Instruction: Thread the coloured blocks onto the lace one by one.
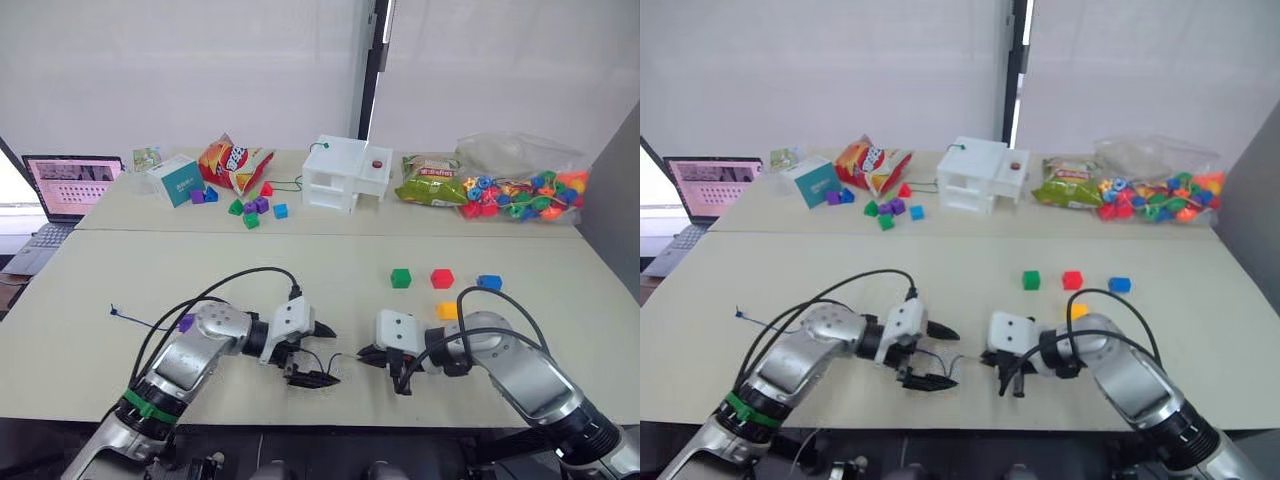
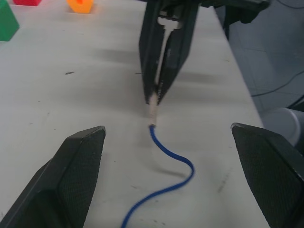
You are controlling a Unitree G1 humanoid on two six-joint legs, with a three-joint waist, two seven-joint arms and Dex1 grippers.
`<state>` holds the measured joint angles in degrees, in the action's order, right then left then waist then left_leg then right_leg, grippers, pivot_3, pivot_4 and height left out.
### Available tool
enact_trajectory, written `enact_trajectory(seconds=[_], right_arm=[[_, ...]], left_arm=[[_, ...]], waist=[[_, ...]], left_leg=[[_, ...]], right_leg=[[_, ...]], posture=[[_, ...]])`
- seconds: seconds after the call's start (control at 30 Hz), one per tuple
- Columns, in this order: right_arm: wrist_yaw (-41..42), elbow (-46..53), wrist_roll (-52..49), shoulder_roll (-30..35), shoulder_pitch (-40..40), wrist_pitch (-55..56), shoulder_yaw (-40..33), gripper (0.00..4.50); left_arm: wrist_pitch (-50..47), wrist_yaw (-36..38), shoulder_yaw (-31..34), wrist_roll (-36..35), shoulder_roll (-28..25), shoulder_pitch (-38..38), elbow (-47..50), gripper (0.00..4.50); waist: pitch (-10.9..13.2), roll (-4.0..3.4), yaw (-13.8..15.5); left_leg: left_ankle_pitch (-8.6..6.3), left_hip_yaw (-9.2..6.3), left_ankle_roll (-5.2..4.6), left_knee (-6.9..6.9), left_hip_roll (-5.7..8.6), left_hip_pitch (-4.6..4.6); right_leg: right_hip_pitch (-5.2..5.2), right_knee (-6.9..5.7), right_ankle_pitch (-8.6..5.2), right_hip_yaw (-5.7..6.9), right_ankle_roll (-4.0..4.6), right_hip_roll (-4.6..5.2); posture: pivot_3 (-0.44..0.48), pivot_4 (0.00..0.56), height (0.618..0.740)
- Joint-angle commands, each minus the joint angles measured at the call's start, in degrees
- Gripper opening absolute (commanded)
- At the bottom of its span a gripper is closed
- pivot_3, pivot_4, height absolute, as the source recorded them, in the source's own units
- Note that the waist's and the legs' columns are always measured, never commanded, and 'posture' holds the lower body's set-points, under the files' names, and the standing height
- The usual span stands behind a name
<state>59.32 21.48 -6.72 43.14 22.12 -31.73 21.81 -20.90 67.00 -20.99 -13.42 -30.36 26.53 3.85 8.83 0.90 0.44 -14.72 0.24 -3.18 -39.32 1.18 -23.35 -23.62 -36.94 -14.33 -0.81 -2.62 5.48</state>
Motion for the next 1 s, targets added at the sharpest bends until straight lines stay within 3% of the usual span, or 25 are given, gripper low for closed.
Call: enact_trajectory(seconds=[0.03, 0.23, 0.7, 1.0], right_arm=[[0.0, 2.7, 0.0, 0.4, 0.8, -1.2, -0.6, 0.00], [-0.3, 3.7, -0.2, 0.5, 0.6, -2.3, -0.9, 0.00], [-0.1, 3.3, 0.0, 0.8, 0.8, -2.5, -0.6, 0.00], [0.9, 4.2, -0.3, 1.6, -0.6, -3.0, 0.2, 0.00]], left_arm=[[2.5, -1.9, -1.2, 1.8, 2.6, 0.9, -1.1, 4.46], [3.1, -1.2, -1.9, 3.0, 3.7, 1.4, -1.7, 4.46], [1.5, -1.4, -1.1, 2.6, 4.9, 2.2, -1.4, 0.02], [0.9, -1.2, -1.0, 2.5, 5.5, 1.9, -1.3, 0.02]], waist=[[0.0, 0.00, 0.1], [0.0, 0.00, 0.1], [0.0, 0.00, 0.2], [0.0, 0.00, 0.2]], left_leg=[[0.00, 0.00, 0.00, -0.01, 0.01, -0.02], [0.00, -0.01, 0.00, -0.02, 0.00, -0.01], [0.00, -0.02, 0.00, -0.03, 0.01, 0.00], [0.00, -0.02, 0.00, -0.05, 0.00, 0.00]], right_leg=[[0.00, 0.01, 0.00, 0.00, 0.00, 0.02], [0.00, 0.01, 0.00, 0.01, 0.00, 0.01], [0.02, 0.01, 0.00, 0.01, 0.00, 0.02], [0.04, 0.01, 0.00, 0.02, 0.00, 0.01]], posture=[[0.000, 0.150, 0.740], [0.000, 0.150, 0.740], [0.000, 0.150, 0.740], [0.000, 0.150, 0.740]])
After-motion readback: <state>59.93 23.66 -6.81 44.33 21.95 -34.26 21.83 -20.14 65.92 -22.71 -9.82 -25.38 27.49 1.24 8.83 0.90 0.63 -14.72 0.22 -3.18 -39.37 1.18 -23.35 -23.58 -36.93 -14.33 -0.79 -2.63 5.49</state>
